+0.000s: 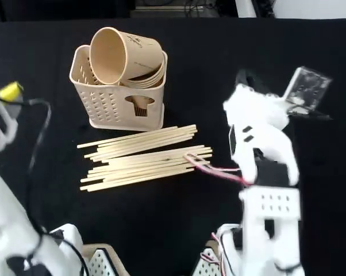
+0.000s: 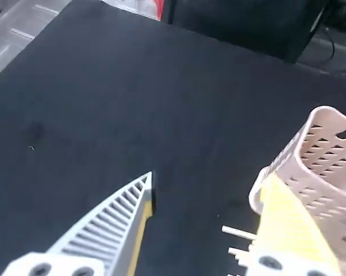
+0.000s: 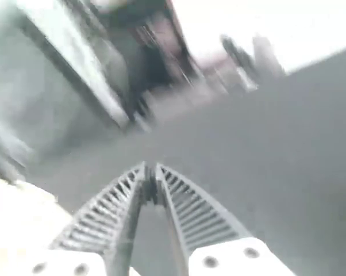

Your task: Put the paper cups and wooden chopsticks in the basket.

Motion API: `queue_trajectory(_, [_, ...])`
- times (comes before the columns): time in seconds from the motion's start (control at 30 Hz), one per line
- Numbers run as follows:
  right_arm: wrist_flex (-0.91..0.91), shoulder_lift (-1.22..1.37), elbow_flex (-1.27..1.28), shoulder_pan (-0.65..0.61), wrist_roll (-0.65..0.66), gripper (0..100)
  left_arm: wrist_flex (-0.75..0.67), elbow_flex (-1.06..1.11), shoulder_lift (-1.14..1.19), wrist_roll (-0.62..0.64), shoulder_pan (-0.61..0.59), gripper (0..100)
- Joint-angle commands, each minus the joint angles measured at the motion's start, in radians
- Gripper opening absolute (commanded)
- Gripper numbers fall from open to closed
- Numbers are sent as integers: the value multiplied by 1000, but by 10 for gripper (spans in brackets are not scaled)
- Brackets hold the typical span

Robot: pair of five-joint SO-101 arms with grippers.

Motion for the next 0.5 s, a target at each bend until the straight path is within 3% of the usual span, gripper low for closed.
queue_trajectory(0.0, [98, -30, -266, -117, 6, 12, -178, 430, -276, 14, -1, 293])
queue_trajectory(0.27, [114, 303, -536, -261, 5, 12, -540, 1262, -707, 11, 104, 293])
queue_trajectory(0.47, [130, 506, -625, -377, -17, 12, -522, 1506, -1045, 5, 74, 293])
